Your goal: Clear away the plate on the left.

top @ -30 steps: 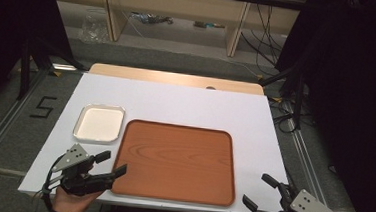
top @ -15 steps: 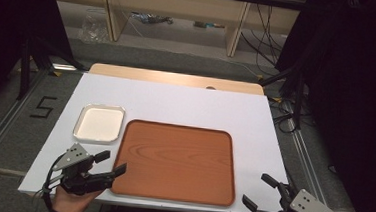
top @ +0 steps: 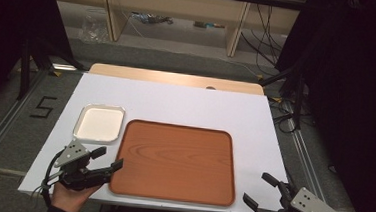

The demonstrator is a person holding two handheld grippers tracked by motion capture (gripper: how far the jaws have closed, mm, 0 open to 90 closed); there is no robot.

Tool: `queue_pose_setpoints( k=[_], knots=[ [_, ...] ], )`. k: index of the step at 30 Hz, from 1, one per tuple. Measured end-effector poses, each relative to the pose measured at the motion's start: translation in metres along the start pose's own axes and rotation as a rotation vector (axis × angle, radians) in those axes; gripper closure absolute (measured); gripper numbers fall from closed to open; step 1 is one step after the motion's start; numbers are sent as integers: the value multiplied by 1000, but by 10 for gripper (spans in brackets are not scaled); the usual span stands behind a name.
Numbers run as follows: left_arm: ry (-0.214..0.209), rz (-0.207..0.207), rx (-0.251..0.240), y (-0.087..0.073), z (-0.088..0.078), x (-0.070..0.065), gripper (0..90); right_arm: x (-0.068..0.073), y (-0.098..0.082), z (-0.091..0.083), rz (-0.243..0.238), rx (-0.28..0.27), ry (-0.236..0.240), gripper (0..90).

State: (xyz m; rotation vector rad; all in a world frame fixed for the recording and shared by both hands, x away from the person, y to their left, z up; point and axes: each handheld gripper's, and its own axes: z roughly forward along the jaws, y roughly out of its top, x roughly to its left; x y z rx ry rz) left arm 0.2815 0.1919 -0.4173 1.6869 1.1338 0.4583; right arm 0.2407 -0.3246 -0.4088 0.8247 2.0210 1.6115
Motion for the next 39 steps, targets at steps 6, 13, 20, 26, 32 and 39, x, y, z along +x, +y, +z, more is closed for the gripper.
queue_pose_setpoints(
  k=[6, 13, 20, 26, 32, 39],
  knots=[
    [29, -14, 39, -1, 3, 8, 297, 3, 0, -1, 6, 1, -11, 148],
    [66, -15, 75, 0, 10, 17, 288, 7, 1, 0, -7, 6, -12, 148],
    [86, -43, 80, 2, 16, 31, 278, 7, 1, 0, -17, 14, -5, 148],
    [109, -64, 74, 5, 27, 43, 240, 7, 1, 1, -16, 12, -3, 148],
    [153, -65, 85, 9, 38, 58, 221, 8, 2, 1, -19, 13, 4, 149],
    [207, -88, 112, 10, 46, 75, 210, 7, 2, 1, -21, 14, 10, 150]
  ],
)
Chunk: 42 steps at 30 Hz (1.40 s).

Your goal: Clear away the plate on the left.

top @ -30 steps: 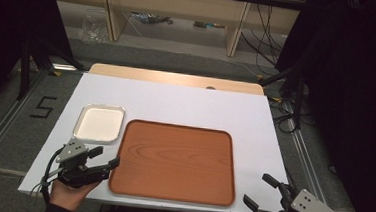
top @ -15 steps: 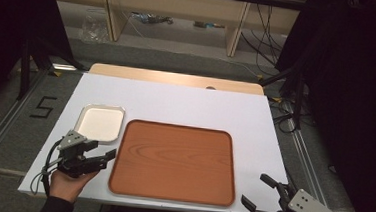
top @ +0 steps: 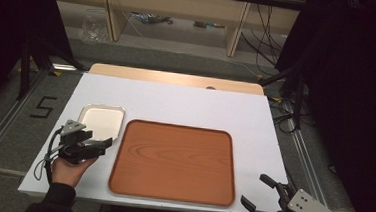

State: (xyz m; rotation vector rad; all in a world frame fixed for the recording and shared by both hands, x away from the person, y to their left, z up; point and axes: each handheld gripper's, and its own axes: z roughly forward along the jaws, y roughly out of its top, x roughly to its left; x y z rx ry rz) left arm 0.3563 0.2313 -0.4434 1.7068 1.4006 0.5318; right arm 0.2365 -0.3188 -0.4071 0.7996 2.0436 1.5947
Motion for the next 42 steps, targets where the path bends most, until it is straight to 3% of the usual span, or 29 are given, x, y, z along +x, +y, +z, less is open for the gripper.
queue_pose_setpoints(
  k=[4, 10, 13, 16, 17, 21, 25, 26, 30, 31, 38, 42],
  knots=[
    [35, 5, 39, 2, 10, 12, 215, 0, 0, 1, -9, 0, -9, 150],
    [78, -18, 57, 5, 19, 28, 209, 0, 0, 0, -1, 5, -10, 150],
    [111, 6, 76, 7, 19, 37, 207, 0, 0, 0, 2, 4, -10, 150],
    [131, -19, 96, 9, 20, 48, 207, 1, 0, 2, -1, 5, -12, 150],
    [129, -59, 80, 10, 21, 51, 209, 1, 0, 1, -1, 5, -13, 150],
    [148, -128, 51, 14, 21, 66, 225, 0, 0, 1, -1, 4, -12, 150],
    [165, -131, 90, 15, 29, 77, 223, -1, 0, 1, 0, 4, -7, 150],
    [170, -114, 116, 15, 29, 80, 222, 0, 0, 1, 3, 5, -12, 150],
    [195, -122, 129, 17, 35, 88, 247, 0, 0, 0, 1, 2, -17, 150],
    [192, -134, 121, 17, 36, 91, 265, 1, -1, 3, 20, -41, -11, 150],
    [205, -165, 148, 18, 45, 104, 448, 0, 1, 1, 4, 0, -15, 150],
    [206, -182, 147, 20, 50, 111, 524, 1, 0, 1, 4, -15, -21, 150]
  ],
)
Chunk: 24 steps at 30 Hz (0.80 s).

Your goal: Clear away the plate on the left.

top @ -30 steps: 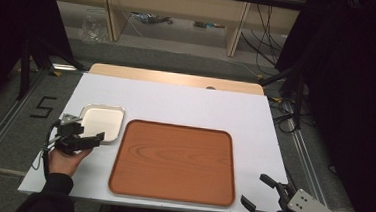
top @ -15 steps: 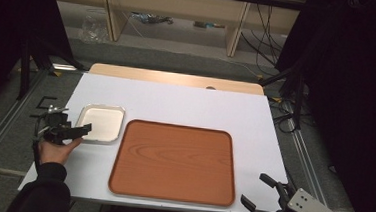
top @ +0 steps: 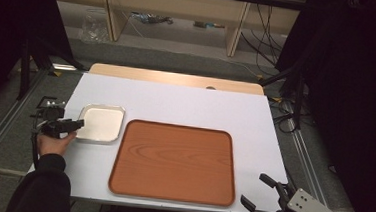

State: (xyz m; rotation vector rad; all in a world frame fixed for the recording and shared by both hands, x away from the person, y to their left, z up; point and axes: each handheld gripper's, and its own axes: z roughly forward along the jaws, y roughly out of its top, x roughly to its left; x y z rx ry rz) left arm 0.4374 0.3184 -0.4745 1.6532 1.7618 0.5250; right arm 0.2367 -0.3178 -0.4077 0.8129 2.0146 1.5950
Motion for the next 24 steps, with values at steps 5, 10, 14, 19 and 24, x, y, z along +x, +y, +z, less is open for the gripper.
queue_pose_setpoints(
  k=[5, 10, 14, 19, 24],
  knots=[
    [-3, -6, 21, 2, 10, 3, 611, 0, 0, 0, -1, 2, -1, 150],
    [-6, -23, 47, 2, 17, 8, 674, -1, 0, 0, 0, 4, 1, 150],
    [2, -38, 60, 2, 20, 9, 743, -1, 0, 0, -8, -8, -21, 150],
    [-14, -73, 57, 3, 21, 9, 835, -2, 1, -3, -15, 18, -28, 150],
    [-29, -115, 47, 2, 20, 10, 863, 1, 0, -1, 35, 14, -10, 150]
  ],
)
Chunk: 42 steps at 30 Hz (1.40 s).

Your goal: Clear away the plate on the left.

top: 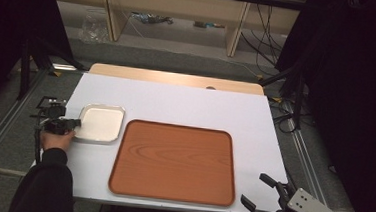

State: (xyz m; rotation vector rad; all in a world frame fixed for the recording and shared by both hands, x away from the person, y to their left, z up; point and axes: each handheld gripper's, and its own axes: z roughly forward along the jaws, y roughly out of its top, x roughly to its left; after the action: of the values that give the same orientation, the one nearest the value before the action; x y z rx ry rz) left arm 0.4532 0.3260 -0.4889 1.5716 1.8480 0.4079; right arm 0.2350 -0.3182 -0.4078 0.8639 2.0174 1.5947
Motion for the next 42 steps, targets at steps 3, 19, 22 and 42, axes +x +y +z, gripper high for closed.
queue_pose_setpoints(
  k=[3, 19, 22, 42],
  knots=[
    [-32, -22, -19, 0, -4, 3, 877, -2, 0, 2, -19, -29, 1, 150],
    [-87, -113, -121, 2, -18, 0, 882, -4, 0, 0, -25, -27, -12, 150],
    [-113, -121, -123, 2, -21, -2, 882, -3, 0, 0, -25, -16, -11, 150],
    [-259, -63, -141, -5, -40, -37, 883, -5, 1, -1, -24, 5, -10, 150]
  ],
)
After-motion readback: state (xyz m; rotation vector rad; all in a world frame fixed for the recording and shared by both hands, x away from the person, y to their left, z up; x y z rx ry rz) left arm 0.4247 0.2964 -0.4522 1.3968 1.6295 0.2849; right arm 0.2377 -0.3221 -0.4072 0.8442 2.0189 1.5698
